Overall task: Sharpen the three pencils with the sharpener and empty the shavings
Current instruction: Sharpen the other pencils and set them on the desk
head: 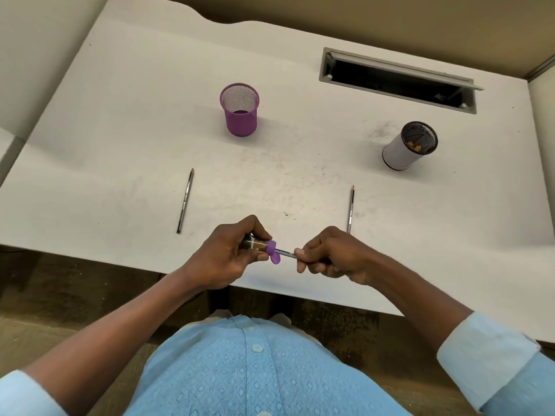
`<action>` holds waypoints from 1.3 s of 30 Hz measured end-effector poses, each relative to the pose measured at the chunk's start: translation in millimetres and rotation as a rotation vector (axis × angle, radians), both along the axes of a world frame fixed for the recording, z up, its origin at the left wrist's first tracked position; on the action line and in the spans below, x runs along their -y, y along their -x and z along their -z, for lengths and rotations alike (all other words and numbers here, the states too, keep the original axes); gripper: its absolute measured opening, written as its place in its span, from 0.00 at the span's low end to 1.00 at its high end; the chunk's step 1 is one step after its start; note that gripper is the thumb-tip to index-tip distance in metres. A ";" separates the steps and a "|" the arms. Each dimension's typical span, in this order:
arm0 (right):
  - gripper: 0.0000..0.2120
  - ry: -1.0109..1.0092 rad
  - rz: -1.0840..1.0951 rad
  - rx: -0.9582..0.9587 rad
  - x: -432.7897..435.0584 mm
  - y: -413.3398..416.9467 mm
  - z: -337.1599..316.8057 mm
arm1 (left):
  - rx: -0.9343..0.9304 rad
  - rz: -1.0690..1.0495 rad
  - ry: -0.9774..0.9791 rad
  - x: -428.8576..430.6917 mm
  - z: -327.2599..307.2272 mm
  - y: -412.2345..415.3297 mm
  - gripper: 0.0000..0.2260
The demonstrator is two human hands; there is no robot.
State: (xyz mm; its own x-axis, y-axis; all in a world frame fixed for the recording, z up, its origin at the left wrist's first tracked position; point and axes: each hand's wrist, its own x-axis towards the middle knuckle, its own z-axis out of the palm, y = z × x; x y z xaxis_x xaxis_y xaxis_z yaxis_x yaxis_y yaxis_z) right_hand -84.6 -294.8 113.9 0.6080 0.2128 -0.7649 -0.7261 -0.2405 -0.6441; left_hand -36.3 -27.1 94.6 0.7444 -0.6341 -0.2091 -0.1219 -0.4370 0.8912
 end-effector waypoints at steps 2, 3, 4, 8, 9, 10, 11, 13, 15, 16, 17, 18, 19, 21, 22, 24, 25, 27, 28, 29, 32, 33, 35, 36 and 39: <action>0.15 -0.049 -0.039 -0.089 4.0 -3.2 -1.0 | 0.002 0.012 0.002 0.0 0.2 2.6 0.11; 0.14 -0.045 -0.055 -0.056 4.4 -2.6 -0.7 | 0.001 0.007 0.008 -0.1 1.3 2.7 0.11; 0.13 -0.030 -0.065 0.005 2.6 -1.6 -0.2 | -0.008 -0.004 0.012 -0.6 2.3 1.4 0.10; 0.07 0.273 -0.063 0.483 -0.7 4.2 6.3 | -0.075 -0.067 0.029 -1.1 6.7 -3.2 0.09; 0.07 0.345 -0.067 0.642 0.0 6.4 10.1 | -0.091 -0.084 0.040 -0.6 7.4 -3.5 0.09; 0.07 0.398 -0.087 0.806 1.0 9.2 14.8 | -0.104 -0.101 0.052 0.2 8.0 -3.9 0.08; 0.06 0.467 -0.129 0.978 1.5 11.6 19.1 | -0.113 -0.115 0.062 1.3 8.4 -4.8 0.08; 0.08 0.680 -0.234 1.275 1.3 14.4 25.8 | -0.128 -0.140 0.081 4.6 7.7 -6.8 0.08; 0.10 0.823 -0.248 1.399 2.8 13.7 30.0 | -0.129 -0.150 0.101 8.1 5.3 -8.6 0.08; 0.10 0.818 -0.205 1.369 2.3 12.4 28.8 | -0.117 -0.148 0.109 9.1 4.0 -9.4 0.09; 0.11 0.759 -0.148 1.276 0.5 11.0 27.6 | -0.095 -0.139 0.114 9.2 2.2 -10.5 0.09; 0.12 0.671 -0.099 1.138 -1.7 10.2 25.6 | -0.065 -0.124 0.110 9.1 0.7 -12.2 0.09; 0.12 0.574 -0.065 0.990 -4.0 9.4 23.0 | -0.036 -0.105 0.098 8.6 -0.7 -13.9 0.09; 0.12 0.348 -0.004 0.664 -4.7 5.3 15.1 | 0.016 -0.055 0.067 7.2 -2.4 -17.5 0.10; 0.13 0.215 0.040 0.460 -3.6 0.6 8.7 | 0.032 -0.030 0.056 6.2 -2.7 -18.4 0.10; 0.14 0.057 0.065 0.072 1.8 -9.3 -3.6 | 0.042 0.009 0.054 6.5 -2.3 -16.2 0.10; 0.14 0.029 0.040 -0.031 5.3 -13.1 -7.4 | 0.043 0.015 0.058 7.3 -1.8 -13.9 0.10; 0.14 0.028 -0.017 -0.025 8.8 -15.0 -9.1 | 0.028 -0.001 0.064 8.0 0.6 -10.6 0.10; 0.13 0.036 -0.027 0.036 7.1 -13.8 -8.8 | 0.020 -0.012 0.062 7.4 1.2 -10.5 0.10; 0.11 0.051 -0.019 0.107 5.0 -11.6 -8.5 | 0.016 -0.020 0.058 7.0 1.7 -11.4 0.10; 0.08 0.226 -0.030 0.460 3.5 -4.8 1.3 | -0.003 -0.041 0.052 4.7 3.0 -14.1 0.09; 0.08 0.319 -0.072 0.641 4.3 -2.2 6.4 | -0.018 -0.051 0.056 5.1 3.4 -13.5 0.09; 0.07 0.483 -0.178 1.017 6.0 3.3 17.3 | -0.059 -0.086 0.074 7.1 3.6 -12.1 0.08; 0.07 0.587 -0.229 1.178 5.7 5.8 20.1 | -0.088 -0.110 0.087 8.1 3.6 -11.9 0.08; 0.10 0.895 -0.282 1.490 5.3 7.4 24.9 | -0.157 -0.166 0.119 12.0 2.1 -11.6 0.08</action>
